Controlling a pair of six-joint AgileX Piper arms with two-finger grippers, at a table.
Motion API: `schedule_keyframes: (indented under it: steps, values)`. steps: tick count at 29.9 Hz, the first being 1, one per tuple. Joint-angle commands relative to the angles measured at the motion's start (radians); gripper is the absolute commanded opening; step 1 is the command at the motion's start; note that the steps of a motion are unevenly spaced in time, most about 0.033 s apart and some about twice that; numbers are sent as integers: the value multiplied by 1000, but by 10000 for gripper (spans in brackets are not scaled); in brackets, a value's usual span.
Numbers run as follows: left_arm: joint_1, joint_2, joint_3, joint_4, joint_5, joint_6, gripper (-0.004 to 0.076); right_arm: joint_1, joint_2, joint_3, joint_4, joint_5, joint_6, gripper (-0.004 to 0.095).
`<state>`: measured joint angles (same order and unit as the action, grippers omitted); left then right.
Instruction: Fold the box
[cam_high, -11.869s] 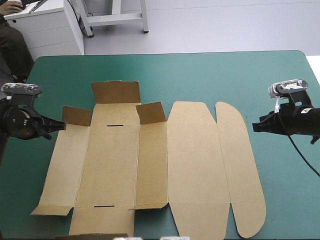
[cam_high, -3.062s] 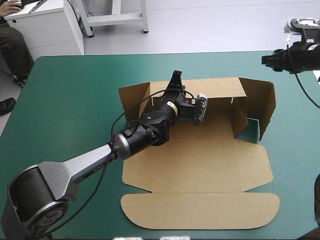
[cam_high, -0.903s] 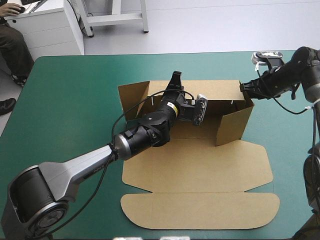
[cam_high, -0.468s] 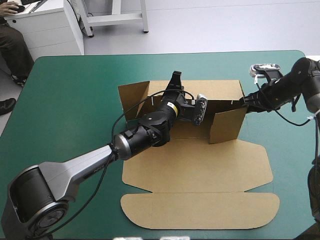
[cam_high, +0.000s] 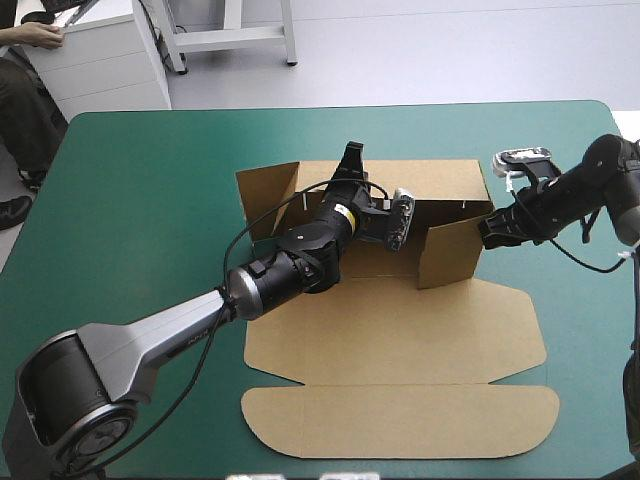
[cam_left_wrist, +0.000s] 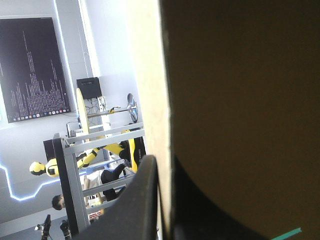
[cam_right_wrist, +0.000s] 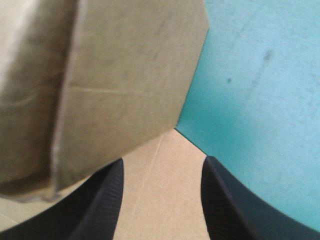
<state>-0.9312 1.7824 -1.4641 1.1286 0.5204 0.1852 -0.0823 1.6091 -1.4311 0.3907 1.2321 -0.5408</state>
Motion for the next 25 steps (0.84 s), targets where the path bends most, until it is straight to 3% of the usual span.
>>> schedule_keyframes:
  steps: [1,16,25]
  values:
    - [-5,-38,-13,-8,-8,5,-10,-1,-51,-17,63,22,-68,444]
    - [-5,-38,-13,-8,-8,5,-10,-1,-43,-17,260,20,-398,444]
    - [-5,-38,-13,-8,1,5,-10,-1,-12,-17,286,-62,-354,444]
